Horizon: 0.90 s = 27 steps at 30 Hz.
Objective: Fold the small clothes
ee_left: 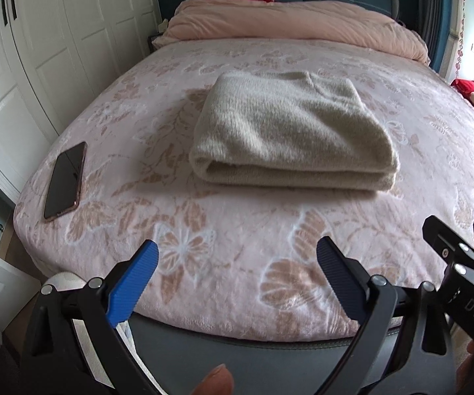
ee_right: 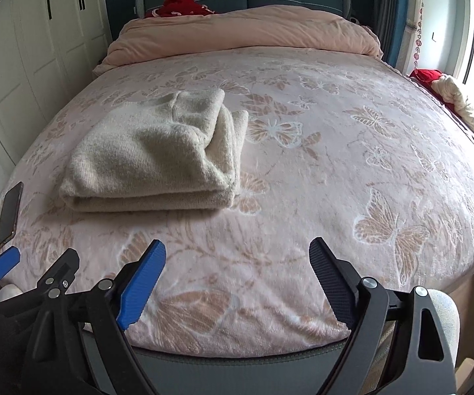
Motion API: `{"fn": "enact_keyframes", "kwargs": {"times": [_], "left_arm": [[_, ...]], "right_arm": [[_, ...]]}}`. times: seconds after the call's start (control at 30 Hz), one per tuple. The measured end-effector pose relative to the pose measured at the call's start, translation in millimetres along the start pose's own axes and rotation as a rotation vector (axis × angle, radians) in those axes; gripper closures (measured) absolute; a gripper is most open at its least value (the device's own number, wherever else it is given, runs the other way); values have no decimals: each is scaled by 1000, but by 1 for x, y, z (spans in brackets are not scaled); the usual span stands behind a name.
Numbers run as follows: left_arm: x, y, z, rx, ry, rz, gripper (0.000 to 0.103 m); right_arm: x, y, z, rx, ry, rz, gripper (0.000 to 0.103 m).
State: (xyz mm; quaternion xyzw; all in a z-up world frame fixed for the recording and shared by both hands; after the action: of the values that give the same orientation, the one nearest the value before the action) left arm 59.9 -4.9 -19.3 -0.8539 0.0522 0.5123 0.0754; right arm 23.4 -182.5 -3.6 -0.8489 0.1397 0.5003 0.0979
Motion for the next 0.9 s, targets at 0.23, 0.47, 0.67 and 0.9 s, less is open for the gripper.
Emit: {"fn": "enact_keyframes", "kwargs": {"times": [0.23,0.47,0.67,0.9], "left_arm": [[12,-1,10,-20,-67,32,10],[12,-2,11,-16,-70,7,10],[10,-1,11,-10,-64,-19,10],[9,-1,11,-9,-68,-26,10]], "right_arm": [[7,1,12,3,-18,13,16],[10,-3,18,-7,-23,11,16],[12,-7,22,-8,-29,8,16],[14,-4,25,18,-38,-7,16]]}}
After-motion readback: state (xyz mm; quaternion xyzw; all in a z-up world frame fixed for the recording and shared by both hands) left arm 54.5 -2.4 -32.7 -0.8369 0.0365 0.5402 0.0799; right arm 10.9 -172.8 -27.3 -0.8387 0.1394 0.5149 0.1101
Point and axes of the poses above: each gripper's, at about its wrist camera, not at the fingertips, and x roughly the way its jaws point, y to its right, z to its underside, the point moved 5 cm from there along x, roughly the way its jaws point, and after that the axes turned 10 degrees about -y, right-handed, at the moved point
